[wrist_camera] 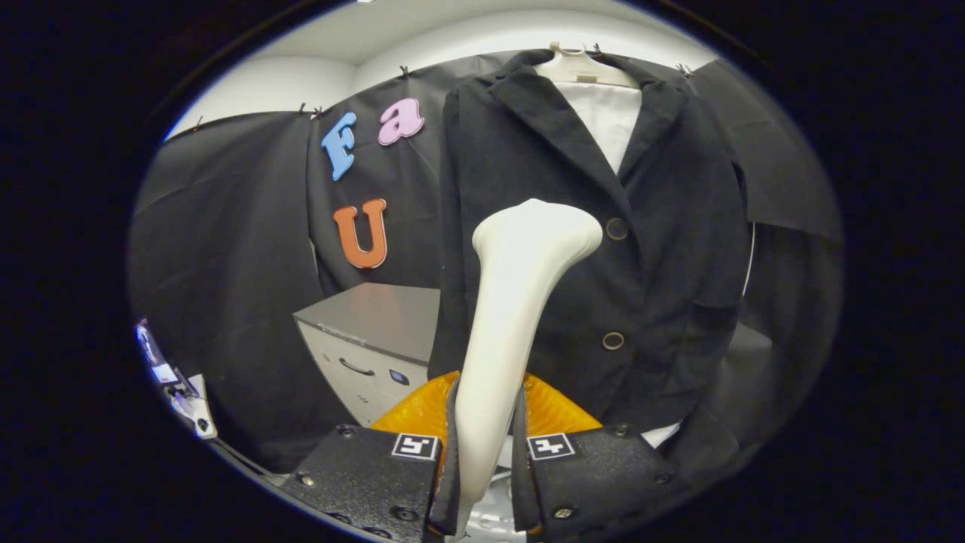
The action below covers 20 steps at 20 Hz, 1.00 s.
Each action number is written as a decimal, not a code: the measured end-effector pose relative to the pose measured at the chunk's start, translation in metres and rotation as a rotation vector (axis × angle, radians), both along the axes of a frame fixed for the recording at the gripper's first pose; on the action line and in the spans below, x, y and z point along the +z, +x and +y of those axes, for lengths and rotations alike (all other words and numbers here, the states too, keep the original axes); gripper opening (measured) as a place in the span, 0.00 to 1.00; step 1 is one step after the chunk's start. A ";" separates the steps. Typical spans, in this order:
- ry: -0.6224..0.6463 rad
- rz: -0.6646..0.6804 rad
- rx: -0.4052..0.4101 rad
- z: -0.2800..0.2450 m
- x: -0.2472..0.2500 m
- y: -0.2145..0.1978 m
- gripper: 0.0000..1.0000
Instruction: Iron the clothes twice with a garment steamer, once on the left side and once on the right side.
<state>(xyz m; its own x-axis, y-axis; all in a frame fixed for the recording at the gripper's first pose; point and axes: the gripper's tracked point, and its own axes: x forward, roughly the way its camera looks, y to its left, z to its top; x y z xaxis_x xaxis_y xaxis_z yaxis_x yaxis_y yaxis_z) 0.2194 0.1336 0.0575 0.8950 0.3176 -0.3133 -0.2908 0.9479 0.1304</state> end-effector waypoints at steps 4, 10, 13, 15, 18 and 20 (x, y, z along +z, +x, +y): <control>-0.019 0.061 -0.007 -0.004 -0.041 -0.014 0.30; -0.038 0.168 -0.015 -0.007 -0.106 -0.032 0.30; -0.044 0.216 -0.029 -0.011 -0.136 -0.040 0.30; -0.043 0.250 -0.043 -0.013 -0.155 -0.045 0.30; -0.039 0.299 -0.067 -0.014 -0.181 -0.051 0.30; -0.041 0.329 -0.086 -0.014 -0.200 -0.053 0.30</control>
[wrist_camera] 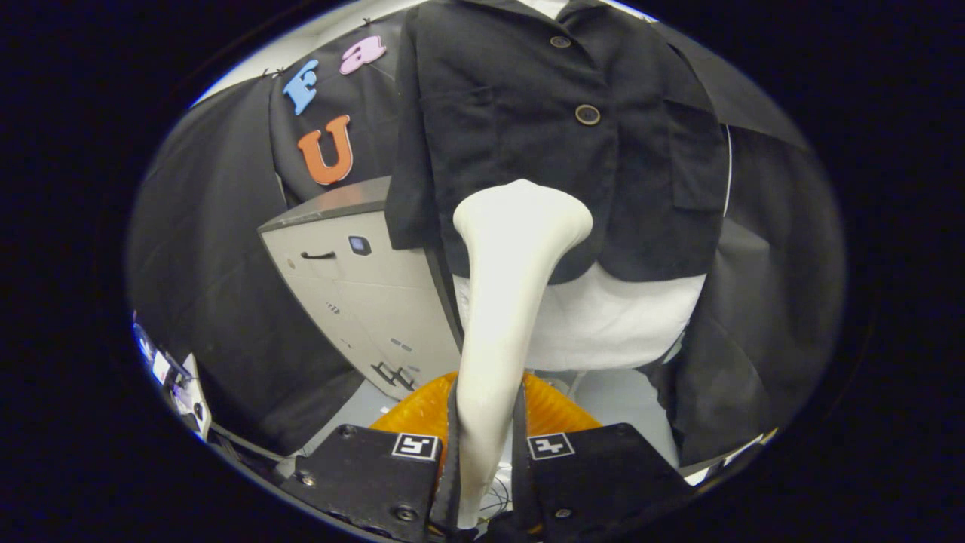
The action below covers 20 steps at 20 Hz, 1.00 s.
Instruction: Iron the clothes twice with a garment steamer, once on the left side and once on the right side.
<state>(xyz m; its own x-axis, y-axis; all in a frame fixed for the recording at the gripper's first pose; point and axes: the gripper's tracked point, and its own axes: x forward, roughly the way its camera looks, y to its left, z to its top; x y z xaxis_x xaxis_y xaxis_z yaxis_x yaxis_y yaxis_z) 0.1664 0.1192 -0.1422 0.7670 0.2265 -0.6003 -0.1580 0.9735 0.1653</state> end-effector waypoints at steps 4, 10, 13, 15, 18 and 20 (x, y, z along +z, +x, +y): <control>0.020 0.051 -0.038 0.005 -0.029 -0.002 0.30; 0.087 -0.032 -0.088 -0.009 0.018 -0.031 0.30; 0.099 -0.141 -0.124 -0.036 0.079 -0.044 0.30; 0.085 -0.212 -0.151 -0.060 0.120 -0.049 0.30; 0.057 -0.314 -0.185 -0.097 0.182 -0.048 0.30; 0.027 -0.397 -0.183 -0.116 0.217 -0.043 0.30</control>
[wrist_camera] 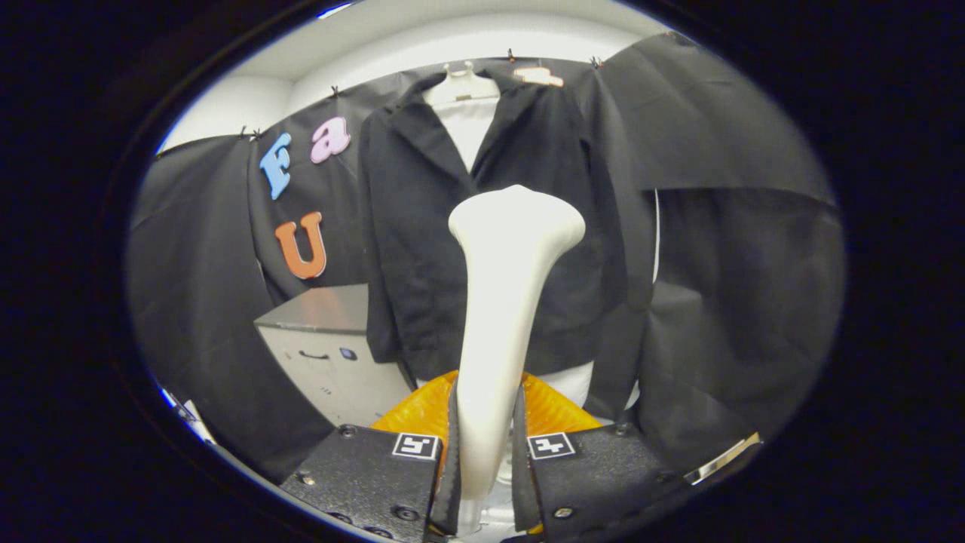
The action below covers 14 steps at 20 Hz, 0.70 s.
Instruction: Iron the clothes twice with a garment steamer, once on the left side and once on the right side.
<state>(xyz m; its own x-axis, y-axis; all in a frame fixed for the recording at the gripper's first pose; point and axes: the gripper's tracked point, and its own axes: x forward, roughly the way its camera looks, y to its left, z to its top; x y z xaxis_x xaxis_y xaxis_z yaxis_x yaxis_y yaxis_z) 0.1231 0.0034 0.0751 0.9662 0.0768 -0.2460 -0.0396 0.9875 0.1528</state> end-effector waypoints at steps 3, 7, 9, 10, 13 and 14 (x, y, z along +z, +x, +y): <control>-0.023 -0.079 -0.014 -0.023 0.037 0.017 0.30; -0.029 -0.179 -0.007 -0.044 0.080 0.047 0.30; -0.024 -0.237 -0.013 -0.055 0.103 0.067 0.30; -0.018 -0.256 -0.009 -0.059 0.112 0.075 0.30; -0.030 -0.315 0.011 -0.065 0.142 0.106 0.30; -0.041 -0.340 0.013 -0.067 0.152 0.114 0.30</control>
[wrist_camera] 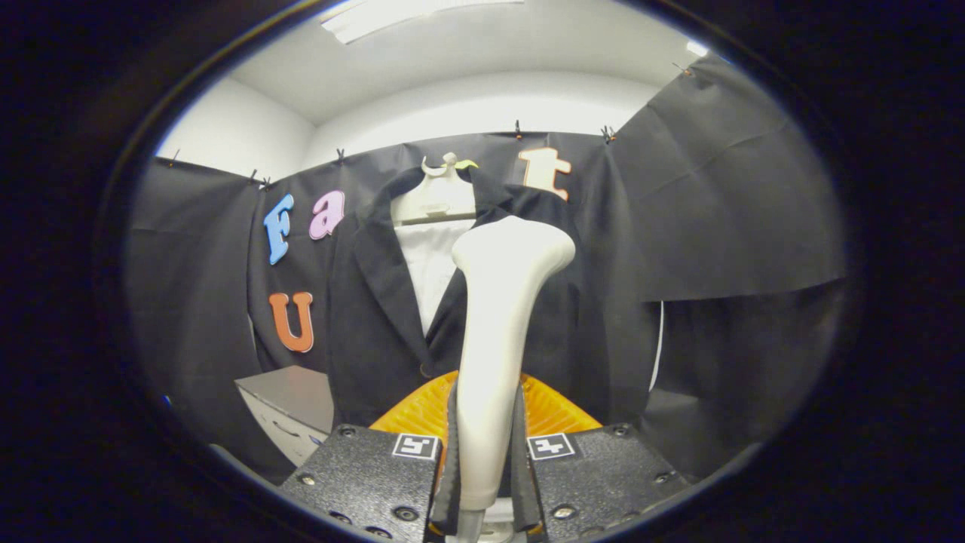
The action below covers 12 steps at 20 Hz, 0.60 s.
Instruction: Iron the clothes twice with a garment steamer, once on the left side and once on the right side.
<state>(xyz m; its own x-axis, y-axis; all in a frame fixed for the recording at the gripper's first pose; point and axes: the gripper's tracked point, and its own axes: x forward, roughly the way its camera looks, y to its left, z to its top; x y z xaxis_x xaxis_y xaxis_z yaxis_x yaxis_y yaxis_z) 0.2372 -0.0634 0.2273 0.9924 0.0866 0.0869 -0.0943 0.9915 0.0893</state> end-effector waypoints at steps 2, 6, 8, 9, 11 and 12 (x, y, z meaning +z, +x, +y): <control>-0.014 -0.037 0.007 -0.001 0.016 0.014 0.30; -0.021 -0.038 0.018 -0.002 0.015 0.035 0.30; -0.004 -0.010 0.029 -0.001 0.002 0.039 0.30; 0.005 0.006 0.036 -0.001 -0.007 0.039 0.30; 0.018 0.040 0.038 -0.002 -0.028 0.040 0.30; 0.022 0.056 0.036 -0.003 -0.034 0.038 0.30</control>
<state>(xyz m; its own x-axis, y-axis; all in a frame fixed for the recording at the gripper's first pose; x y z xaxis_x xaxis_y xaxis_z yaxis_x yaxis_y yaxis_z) 0.2755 -0.0668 0.1929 0.9920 0.1214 0.0336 -0.1245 0.9853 0.1171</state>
